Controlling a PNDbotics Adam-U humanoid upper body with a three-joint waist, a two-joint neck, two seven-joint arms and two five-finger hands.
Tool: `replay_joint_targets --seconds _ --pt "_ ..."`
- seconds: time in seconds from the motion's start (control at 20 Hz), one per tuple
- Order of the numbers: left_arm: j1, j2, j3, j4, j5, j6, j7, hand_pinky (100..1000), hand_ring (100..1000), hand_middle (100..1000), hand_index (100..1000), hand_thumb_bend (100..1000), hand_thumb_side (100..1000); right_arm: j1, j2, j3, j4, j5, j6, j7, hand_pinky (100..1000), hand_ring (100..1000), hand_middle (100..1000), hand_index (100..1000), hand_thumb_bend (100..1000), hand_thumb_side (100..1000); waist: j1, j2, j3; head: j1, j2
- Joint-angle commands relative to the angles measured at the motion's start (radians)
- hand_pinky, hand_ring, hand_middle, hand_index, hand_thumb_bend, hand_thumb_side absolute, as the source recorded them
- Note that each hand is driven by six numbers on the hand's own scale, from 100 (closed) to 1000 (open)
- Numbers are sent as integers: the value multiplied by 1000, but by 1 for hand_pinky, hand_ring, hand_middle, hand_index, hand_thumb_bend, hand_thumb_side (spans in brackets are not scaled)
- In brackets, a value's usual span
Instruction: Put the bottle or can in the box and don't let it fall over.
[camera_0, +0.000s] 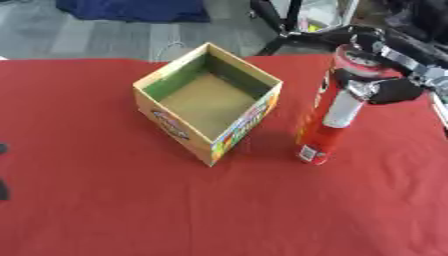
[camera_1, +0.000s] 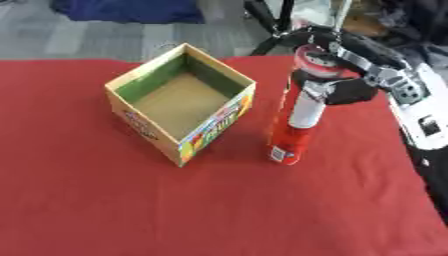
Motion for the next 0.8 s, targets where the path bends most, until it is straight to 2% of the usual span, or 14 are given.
replay_joint_targets --seconds 0.05,0.25,0.55,0.8 --pt "-9 10 5 -21 -3 3 -1 511 836 849 854 100 655 4 -2 7 -4 10 -5 9 595 794 883 933 100 643 1 -5 1 -1 3" --pt "-10 9 6 -21 -2 3 -2 512 837 844 847 100 655 5 3 10 -1 29 -8 1 575 791 885 932 100 552 1 -4 2 -3 6" --pt "-11 7 6 -21 0 5 -1 512 837 838 840 100 654 7 11 16 9 44 -5 2 514 776 887 930 100 461 2 -4 4 -4 8" --pt "-11 7 7 -21 1 5 0 512 839 833 835 100 653 8 18 21 16 33 6 4 368 695 877 911 100 333 2 -3 7 -6 9"
